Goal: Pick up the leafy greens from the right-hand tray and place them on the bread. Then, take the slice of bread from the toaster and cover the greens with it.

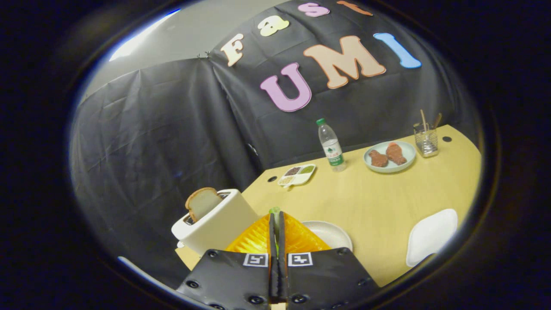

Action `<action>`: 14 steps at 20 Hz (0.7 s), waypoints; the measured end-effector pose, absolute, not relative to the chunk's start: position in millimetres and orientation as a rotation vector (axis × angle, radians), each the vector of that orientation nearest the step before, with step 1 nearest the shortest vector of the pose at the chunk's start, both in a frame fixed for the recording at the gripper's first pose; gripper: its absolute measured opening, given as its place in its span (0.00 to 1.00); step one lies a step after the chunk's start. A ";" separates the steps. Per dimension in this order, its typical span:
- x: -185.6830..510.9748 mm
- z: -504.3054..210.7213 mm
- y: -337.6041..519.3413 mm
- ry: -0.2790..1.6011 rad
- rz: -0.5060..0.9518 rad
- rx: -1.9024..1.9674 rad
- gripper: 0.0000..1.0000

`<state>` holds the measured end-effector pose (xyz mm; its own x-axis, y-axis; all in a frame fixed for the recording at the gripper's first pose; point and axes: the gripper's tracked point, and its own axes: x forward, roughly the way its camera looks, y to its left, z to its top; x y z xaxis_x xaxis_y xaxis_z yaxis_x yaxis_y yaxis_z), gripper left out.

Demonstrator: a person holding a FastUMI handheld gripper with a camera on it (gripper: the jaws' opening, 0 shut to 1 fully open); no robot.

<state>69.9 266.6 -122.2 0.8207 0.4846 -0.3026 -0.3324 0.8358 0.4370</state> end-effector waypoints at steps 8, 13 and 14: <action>69.1 -143.1 291.1 0.474 0.451 0.383 0.03; 77.1 -184.7 276.1 0.546 0.366 0.301 0.03; 78.2 -189.5 269.3 0.548 0.343 0.273 0.03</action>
